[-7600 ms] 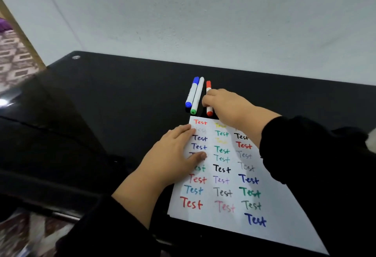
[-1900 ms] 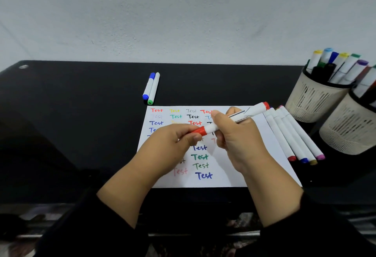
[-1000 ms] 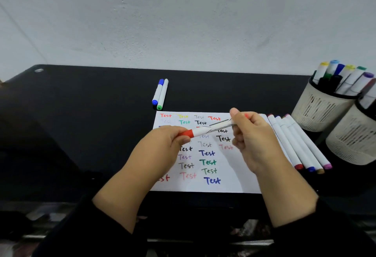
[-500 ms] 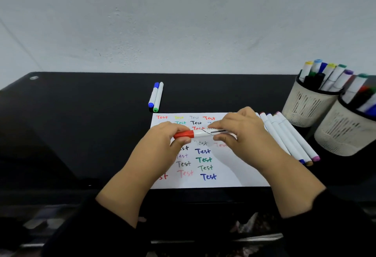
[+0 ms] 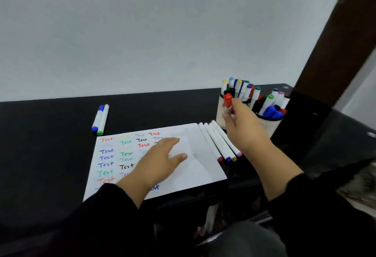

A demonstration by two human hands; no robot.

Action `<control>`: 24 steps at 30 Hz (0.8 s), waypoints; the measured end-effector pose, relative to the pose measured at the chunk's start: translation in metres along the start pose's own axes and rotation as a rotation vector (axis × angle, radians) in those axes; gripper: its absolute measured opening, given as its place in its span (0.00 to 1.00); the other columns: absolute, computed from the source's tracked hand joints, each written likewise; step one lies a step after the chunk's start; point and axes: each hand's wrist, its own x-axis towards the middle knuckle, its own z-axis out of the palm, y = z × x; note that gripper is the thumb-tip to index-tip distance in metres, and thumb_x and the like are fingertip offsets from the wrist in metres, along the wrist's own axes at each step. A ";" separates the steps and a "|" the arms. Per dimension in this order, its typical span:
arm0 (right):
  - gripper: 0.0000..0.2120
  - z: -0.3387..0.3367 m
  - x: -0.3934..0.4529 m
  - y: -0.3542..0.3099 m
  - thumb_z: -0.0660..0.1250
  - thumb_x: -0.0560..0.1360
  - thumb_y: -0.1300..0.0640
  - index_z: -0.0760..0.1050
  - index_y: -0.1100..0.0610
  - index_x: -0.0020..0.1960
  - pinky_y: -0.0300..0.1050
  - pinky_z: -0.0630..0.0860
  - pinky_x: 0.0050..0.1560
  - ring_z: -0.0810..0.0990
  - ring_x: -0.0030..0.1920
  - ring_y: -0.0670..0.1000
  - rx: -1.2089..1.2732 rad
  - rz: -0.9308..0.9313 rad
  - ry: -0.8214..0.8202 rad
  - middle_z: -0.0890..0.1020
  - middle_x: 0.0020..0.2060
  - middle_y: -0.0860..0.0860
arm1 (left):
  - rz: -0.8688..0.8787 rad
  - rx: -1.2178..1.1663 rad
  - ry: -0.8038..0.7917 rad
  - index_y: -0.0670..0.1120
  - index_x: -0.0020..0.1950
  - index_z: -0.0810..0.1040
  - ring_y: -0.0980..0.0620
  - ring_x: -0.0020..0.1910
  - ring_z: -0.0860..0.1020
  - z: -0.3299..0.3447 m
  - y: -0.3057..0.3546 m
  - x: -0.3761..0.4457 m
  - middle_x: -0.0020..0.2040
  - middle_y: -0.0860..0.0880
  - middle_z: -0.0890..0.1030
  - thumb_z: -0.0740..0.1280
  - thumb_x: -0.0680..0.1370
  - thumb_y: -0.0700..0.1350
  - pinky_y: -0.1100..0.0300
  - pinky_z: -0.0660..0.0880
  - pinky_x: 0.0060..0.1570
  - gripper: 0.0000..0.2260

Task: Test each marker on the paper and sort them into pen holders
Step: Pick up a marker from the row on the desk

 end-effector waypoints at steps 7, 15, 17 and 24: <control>0.03 -0.033 0.001 0.038 0.57 0.81 0.58 0.66 0.50 0.51 0.39 0.68 0.38 0.75 0.50 0.50 0.074 0.059 0.092 0.75 0.49 0.49 | 0.005 0.180 -0.070 0.51 0.75 0.60 0.54 0.73 0.59 0.016 0.015 0.021 0.75 0.54 0.59 0.61 0.78 0.57 0.60 0.56 0.69 0.28; 0.04 -0.046 0.018 0.061 0.58 0.80 0.59 0.65 0.54 0.47 0.42 0.65 0.37 0.71 0.39 0.49 -0.003 0.120 0.132 0.70 0.38 0.47 | -0.031 0.237 -0.096 0.52 0.75 0.58 0.56 0.73 0.58 0.026 0.009 0.029 0.75 0.57 0.57 0.60 0.77 0.61 0.58 0.57 0.70 0.30; 0.04 -0.045 0.022 0.066 0.59 0.80 0.57 0.66 0.56 0.47 0.42 0.65 0.34 0.71 0.37 0.48 -0.031 0.153 0.100 0.70 0.37 0.47 | -0.030 0.229 -0.084 0.52 0.75 0.58 0.57 0.72 0.58 0.026 0.008 0.028 0.75 0.58 0.58 0.60 0.76 0.62 0.58 0.57 0.70 0.30; 0.10 -0.041 0.027 0.068 0.58 0.81 0.50 0.67 0.54 0.44 0.41 0.65 0.39 0.69 0.38 0.46 -0.040 0.168 0.150 0.69 0.44 0.49 | -0.034 0.216 -0.079 0.53 0.75 0.58 0.57 0.73 0.57 0.027 0.006 0.027 0.75 0.59 0.57 0.59 0.76 0.62 0.58 0.57 0.70 0.30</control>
